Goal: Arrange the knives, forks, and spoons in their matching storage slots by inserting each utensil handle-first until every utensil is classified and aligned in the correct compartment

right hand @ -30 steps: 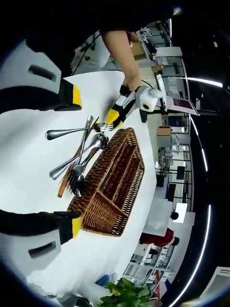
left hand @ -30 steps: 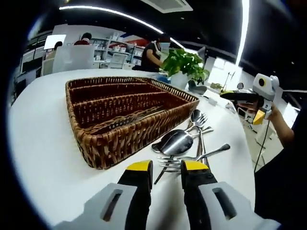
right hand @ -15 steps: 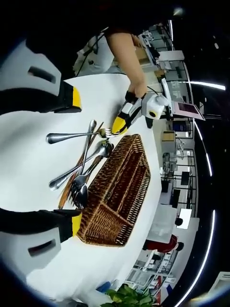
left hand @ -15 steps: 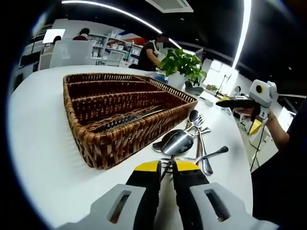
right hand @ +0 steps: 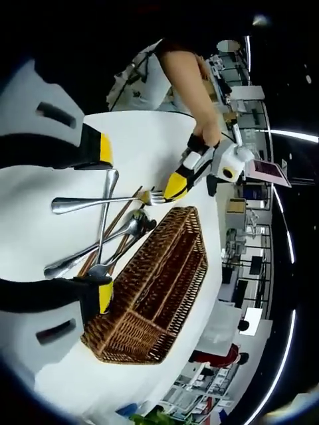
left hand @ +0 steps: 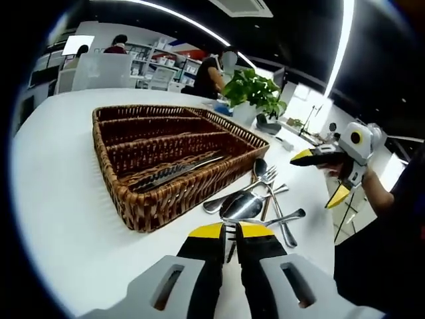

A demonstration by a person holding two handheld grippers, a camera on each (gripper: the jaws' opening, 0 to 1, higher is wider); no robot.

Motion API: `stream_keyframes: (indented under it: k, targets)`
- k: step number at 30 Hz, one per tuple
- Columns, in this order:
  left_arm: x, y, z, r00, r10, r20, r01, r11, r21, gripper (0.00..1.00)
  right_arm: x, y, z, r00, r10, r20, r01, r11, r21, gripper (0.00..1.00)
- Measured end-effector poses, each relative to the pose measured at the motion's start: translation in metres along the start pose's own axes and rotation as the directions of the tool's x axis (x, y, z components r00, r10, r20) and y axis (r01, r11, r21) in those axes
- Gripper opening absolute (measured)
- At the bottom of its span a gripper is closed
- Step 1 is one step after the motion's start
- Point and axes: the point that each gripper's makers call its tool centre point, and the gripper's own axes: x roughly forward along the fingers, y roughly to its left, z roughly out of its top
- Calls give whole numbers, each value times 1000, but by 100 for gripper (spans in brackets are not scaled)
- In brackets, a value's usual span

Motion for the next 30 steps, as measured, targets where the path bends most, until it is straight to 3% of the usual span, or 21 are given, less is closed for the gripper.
stream_keyframes:
  k: [11, 17, 30]
  targets:
    - [-4, -6, 9, 1000, 18, 0, -18, 1000, 23, 6, 37, 18, 6, 999, 43, 29, -41, 995, -90, 32]
    - [-7, -9, 14, 1000, 23, 1, -23, 999, 41, 6, 50, 25, 7, 996, 80, 31, -77, 993, -90, 23]
    - [-10, -16, 21, 1000, 26, -2, -26, 996, 88, 6, 60, 28, 7, 997, 67, 36, -62, 989, -133, 9]
